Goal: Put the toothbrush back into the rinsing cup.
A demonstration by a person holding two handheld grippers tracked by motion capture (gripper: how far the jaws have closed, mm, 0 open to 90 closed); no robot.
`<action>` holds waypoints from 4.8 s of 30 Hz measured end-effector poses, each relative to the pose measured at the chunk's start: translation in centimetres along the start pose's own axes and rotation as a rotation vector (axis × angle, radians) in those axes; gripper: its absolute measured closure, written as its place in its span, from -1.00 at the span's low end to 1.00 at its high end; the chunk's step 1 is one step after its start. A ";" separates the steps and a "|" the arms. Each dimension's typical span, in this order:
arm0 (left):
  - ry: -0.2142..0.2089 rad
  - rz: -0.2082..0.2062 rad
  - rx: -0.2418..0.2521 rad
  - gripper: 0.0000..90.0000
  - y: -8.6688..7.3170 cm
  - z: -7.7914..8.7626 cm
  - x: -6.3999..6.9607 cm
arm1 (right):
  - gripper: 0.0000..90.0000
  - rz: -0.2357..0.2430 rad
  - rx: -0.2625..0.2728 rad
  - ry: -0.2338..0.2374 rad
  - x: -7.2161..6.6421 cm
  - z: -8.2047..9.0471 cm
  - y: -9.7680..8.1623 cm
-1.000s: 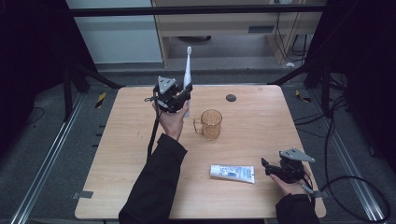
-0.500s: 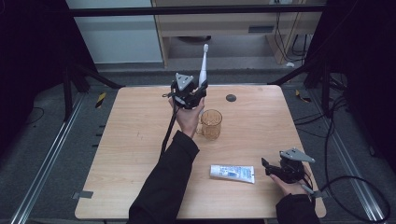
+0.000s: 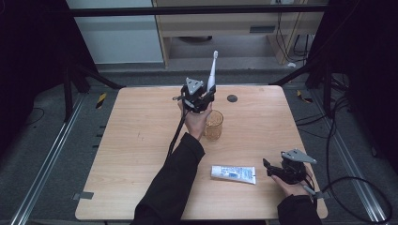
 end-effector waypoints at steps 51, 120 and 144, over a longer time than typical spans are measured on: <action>-0.019 -0.020 -0.049 0.47 -5.3 -0.4 -0.9 | -0.51 0.016 -0.002 0.006 -0.1 -0.1 0.0; -0.043 -0.071 -0.114 0.46 -8.8 3.4 -1.5 | -0.49 0.031 -0.012 -0.004 -0.1 -0.2 -0.1; -0.042 -0.084 -0.132 0.45 -9.6 4.3 -1.9 | -0.50 0.024 -0.016 0.000 -0.2 -0.2 0.0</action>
Point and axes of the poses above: each handheld gripper's, and its own axes: z roughly backward along the jaws, y roughly out of its top, x roughly to its right, the point moved 5 cm from there along -z, roughly forward along the jaws, and after that the axes turned 6 degrees about z, right-handed, at the moved point
